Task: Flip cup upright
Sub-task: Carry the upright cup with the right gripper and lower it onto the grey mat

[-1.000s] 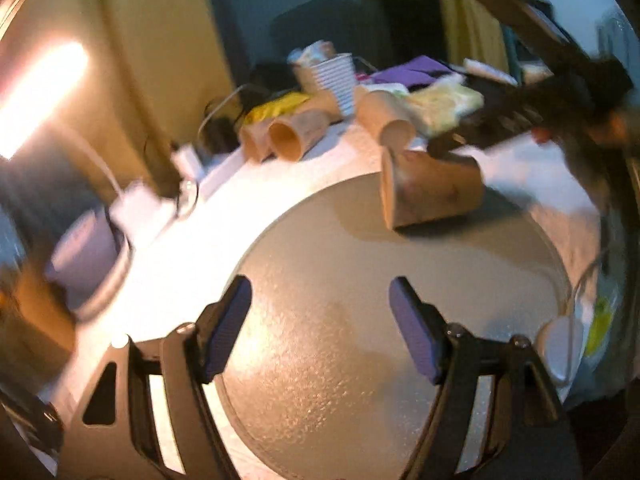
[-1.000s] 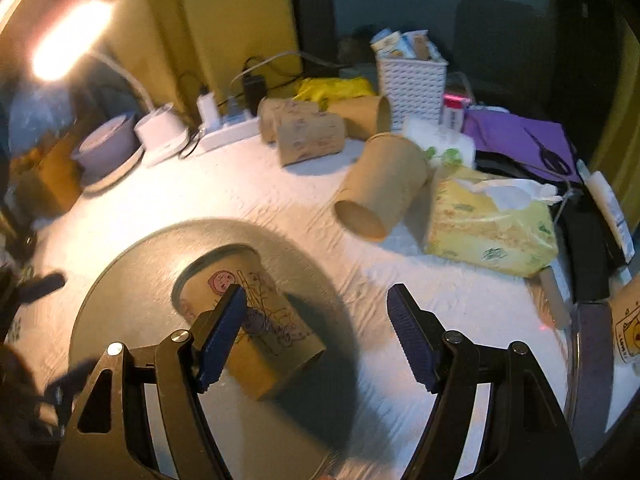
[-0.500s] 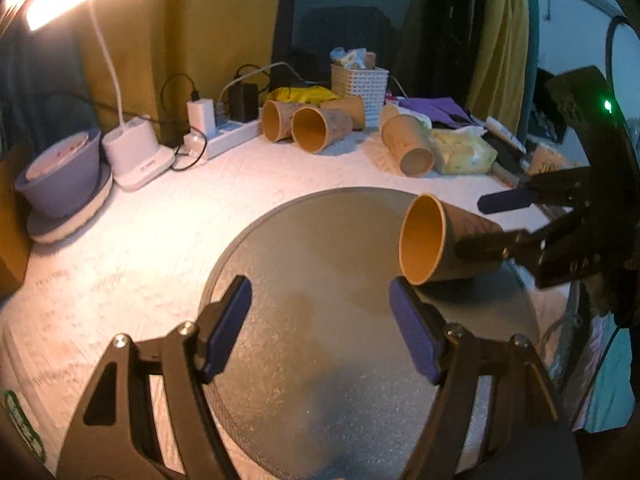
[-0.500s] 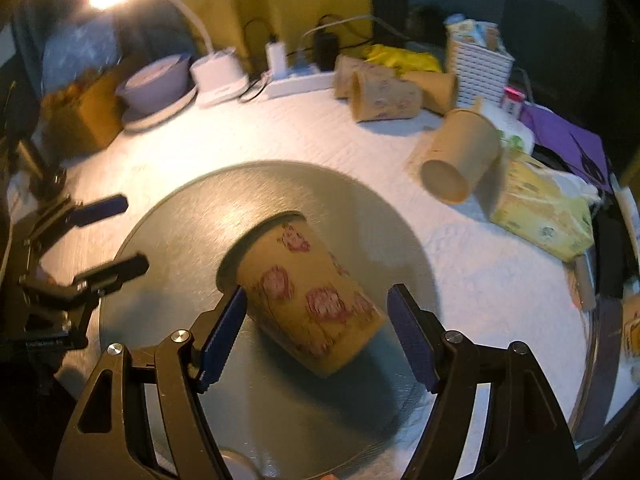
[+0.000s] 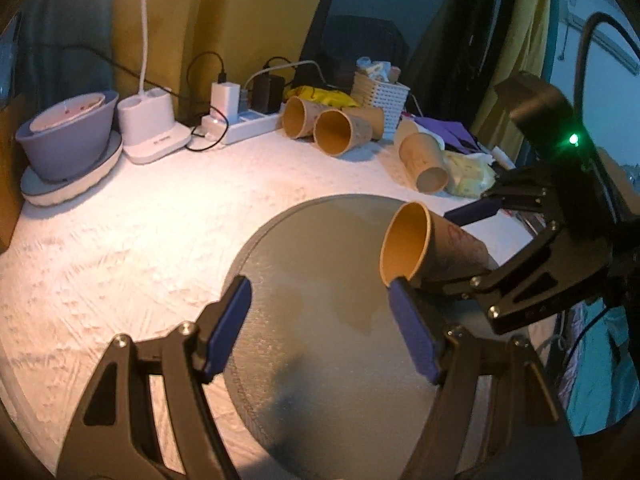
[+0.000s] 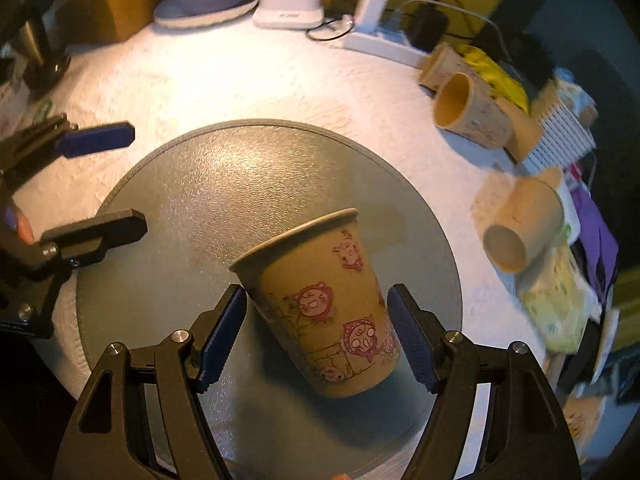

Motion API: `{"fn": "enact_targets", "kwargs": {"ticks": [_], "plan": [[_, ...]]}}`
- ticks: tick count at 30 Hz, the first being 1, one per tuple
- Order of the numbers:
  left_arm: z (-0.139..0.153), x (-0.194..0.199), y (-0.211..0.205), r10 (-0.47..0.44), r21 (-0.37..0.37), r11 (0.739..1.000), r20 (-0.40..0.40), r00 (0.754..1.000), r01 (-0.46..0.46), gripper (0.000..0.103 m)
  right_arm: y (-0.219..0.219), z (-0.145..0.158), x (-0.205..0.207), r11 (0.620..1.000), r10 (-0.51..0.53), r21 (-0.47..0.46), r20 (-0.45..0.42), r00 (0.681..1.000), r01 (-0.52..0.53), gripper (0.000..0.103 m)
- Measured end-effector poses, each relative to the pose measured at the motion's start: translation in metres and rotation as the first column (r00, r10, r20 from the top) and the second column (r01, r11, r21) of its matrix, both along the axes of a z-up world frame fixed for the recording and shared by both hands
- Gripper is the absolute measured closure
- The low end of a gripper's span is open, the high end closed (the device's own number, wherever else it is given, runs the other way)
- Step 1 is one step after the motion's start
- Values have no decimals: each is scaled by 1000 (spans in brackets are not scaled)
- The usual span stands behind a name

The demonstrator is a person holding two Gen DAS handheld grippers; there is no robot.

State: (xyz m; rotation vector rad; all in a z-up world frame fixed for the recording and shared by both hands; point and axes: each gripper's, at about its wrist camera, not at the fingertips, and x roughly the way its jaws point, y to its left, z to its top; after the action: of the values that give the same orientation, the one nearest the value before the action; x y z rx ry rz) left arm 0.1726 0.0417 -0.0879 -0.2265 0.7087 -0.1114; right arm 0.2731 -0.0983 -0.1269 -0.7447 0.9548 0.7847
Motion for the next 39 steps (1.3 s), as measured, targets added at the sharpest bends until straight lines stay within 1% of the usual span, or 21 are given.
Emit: {"fn": "enact_targets", "kwargs": {"ticks": [5, 9, 11, 15, 18, 20, 23, 26, 29, 32, 35, 36, 37, 39], "plan": [[-7, 1, 14, 18, -41, 999, -10, 1000, -18, 30, 19, -9, 7, 995, 52, -82, 1, 999, -51, 27], [-13, 3, 23, 18, -95, 995, -38, 999, -22, 30, 35, -16, 12, 986, 91, -142, -5, 996, -91, 27], [-15, 5, 26, 22, -109, 994, -46, 999, -27, 30, 42, -19, 14, 981, 107, -163, -9, 994, -107, 27], [-18, 7, 30, 25, -132, 991, -64, 998, -33, 30, 54, -22, 16, 975, 130, -177, -24, 991, -132, 27], [-21, 9, 31, 26, -138, 990, -80, 996, -37, 30, 58, -25, 20, 975, 128, -179, -33, 991, -132, 27], [-21, 10, 30, 24, -135, 990, -85, 996, -35, 30, 59, -23, 23, 978, 127, -161, -33, 991, -131, 29], [-21, 10, 27, 21, -128, 991, -84, 996, -31, 30, 58, -14, 22, 985, 123, -119, -26, 992, -125, 30], [-19, 9, 25, 25, -114, 993, -80, 997, -34, 30, 53, -4, 21, 993, 97, -67, -4, 995, -97, 30], [-17, 8, 22, 30, -97, 995, -74, 997, -37, 30, 41, 6, 23, 998, 54, 18, 8, 998, -54, 30], [-12, 6, 17, 30, -79, 996, -61, 998, -35, 30, 27, 15, 20, 994, 11, 107, 17, 1000, -13, 30], [-7, 3, 10, 29, -58, 998, -45, 999, -31, 30, 10, 25, 14, 970, -36, 240, 22, 999, 29, 30], [-5, 2, 8, 29, -51, 998, -41, 999, -31, 30, 3, 27, 12, 955, -53, 292, 20, 998, 45, 30], [-3, 1, 6, 28, -44, 999, -38, 999, -30, 30, -2, 28, 10, 945, -63, 323, 20, 998, 53, 30], [0, -1, 2, 28, -31, 999, -35, 999, -29, 30, -15, 28, 8, 909, -93, 409, 6, 996, 82, 30]]}}
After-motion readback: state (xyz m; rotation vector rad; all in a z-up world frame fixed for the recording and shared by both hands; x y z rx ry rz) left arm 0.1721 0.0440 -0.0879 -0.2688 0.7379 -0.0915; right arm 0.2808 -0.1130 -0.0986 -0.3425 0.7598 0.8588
